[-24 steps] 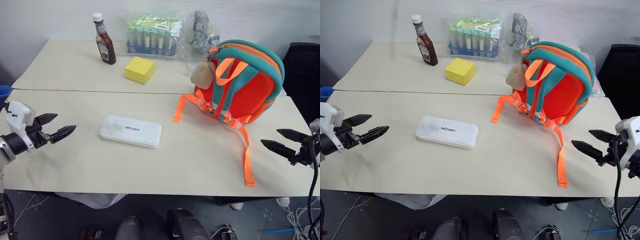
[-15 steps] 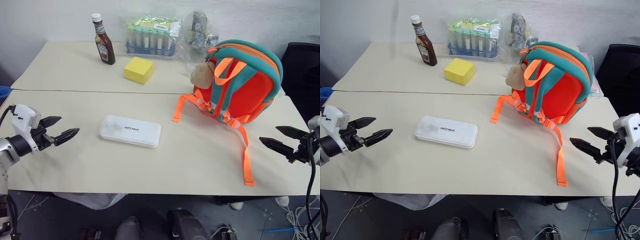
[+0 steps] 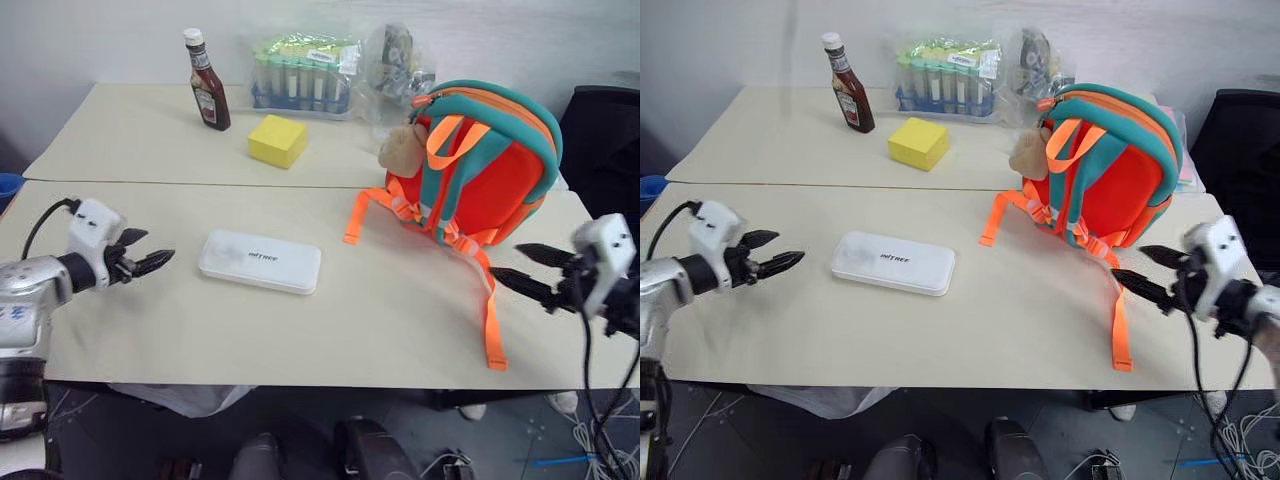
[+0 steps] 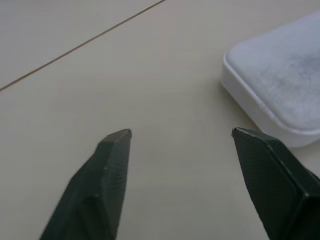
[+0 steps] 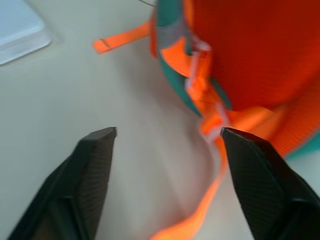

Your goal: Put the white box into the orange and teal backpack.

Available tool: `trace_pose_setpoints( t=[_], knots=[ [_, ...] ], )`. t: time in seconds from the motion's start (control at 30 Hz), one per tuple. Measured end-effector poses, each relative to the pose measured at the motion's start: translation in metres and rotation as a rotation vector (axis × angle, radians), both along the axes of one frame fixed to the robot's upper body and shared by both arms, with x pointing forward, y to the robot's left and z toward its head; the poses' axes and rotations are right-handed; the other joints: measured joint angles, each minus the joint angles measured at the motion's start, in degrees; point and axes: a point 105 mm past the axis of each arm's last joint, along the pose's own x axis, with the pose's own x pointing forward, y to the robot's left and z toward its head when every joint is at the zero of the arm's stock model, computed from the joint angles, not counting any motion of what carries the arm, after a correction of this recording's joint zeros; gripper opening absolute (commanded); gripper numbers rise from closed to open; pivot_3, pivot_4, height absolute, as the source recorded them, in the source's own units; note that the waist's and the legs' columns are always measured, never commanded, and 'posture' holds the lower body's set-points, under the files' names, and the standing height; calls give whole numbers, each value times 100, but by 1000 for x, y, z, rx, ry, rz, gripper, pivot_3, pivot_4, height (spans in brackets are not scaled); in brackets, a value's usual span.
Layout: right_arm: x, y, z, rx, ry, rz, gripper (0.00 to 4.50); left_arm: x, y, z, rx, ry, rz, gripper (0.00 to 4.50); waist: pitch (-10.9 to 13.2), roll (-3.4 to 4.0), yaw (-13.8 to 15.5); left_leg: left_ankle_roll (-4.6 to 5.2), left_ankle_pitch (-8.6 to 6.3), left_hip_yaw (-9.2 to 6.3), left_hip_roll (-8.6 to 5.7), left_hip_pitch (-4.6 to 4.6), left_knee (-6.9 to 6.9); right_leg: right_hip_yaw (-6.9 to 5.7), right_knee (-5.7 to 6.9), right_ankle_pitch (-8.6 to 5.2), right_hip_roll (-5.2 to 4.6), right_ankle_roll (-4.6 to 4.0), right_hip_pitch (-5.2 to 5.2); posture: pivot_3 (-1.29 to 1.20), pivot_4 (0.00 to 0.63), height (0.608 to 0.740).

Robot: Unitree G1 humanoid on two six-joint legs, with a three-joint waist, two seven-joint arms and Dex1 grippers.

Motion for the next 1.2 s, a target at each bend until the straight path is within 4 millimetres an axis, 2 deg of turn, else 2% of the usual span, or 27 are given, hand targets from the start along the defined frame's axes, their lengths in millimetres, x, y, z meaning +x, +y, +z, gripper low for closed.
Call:
trace_pose_setpoints(
  t=[0.07,0.2,0.23,0.27,0.53,0.6,0.7,0.83,1.0,1.1,1.2],
  knots=[
    [3,28,-11,-4,19,80,1813,8,-11,-6,59,14,-45,1739,0,0,3,-8,5,0,0,-7,4,0,7,0,1,0,-6,0,150,740],
    [3,65,-36,-21,70,179,302,16,-28,-15,100,34,-110,413,0,0,8,-7,3,0,1,-30,30,0,17,0,-2,0,-21,0,150,740],
    [4,71,-40,-33,73,195,18,17,-31,-17,101,37,-126,123,0,0,8,-5,2,0,2,-33,38,0,21,0,-2,0,-23,0,150,740],
    [5,77,-43,-46,72,209,0,17,-33,-19,106,46,-136,39,0,0,7,-4,2,0,2,-33,41,0,22,0,-3,0,-23,0,150,740],
    [21,102,-48,-71,38,212,0,21,-38,-30,135,79,-164,39,0,0,16,-6,3,-1,2,-33,45,-3,36,0,-3,0,-27,0,150,740],
    [24,104,-47,-70,29,202,0,20,-48,-31,96,90,-208,39,0,0,17,-7,3,-2,2,-36,49,-4,41,0,-4,0,-27,0,150,740],
    [28,109,-43,-76,8,201,0,18,-75,-30,16,90,-292,39,0,0,45,-7,4,-7,2,-45,59,-10,47,0,-5,0,-30,0,150,740],
    [38,105,-41,-108,-11,151,0,17,-102,-24,-47,82,-343,39,-1,0,69,-5,2,-6,2,-76,89,-9,62,0,-5,0,-54,0,150,740],
    [53,90,-47,-158,-9,59,0,14,-110,-20,-121,115,-338,39,-1,0,26,-8,4,-2,3,-88,102,-5,86,0,-3,0,-78,0,150,740],
    [58,90,-51,-159,-9,39,0,13,-105,-21,-197,169,-302,564,-1,0,-4,-11,6,-1,4,-88,104,-4,100,-1,0,-1,-83,0,150,740],
    [60,94,-55,-155,-8,44,0,11,-94,-24,-343,273,-220,1482,-1,0,-10,-12,6,-1,4,-89,109,-4,111,-1,0,-2,-88,0,150,740]
  ],
)
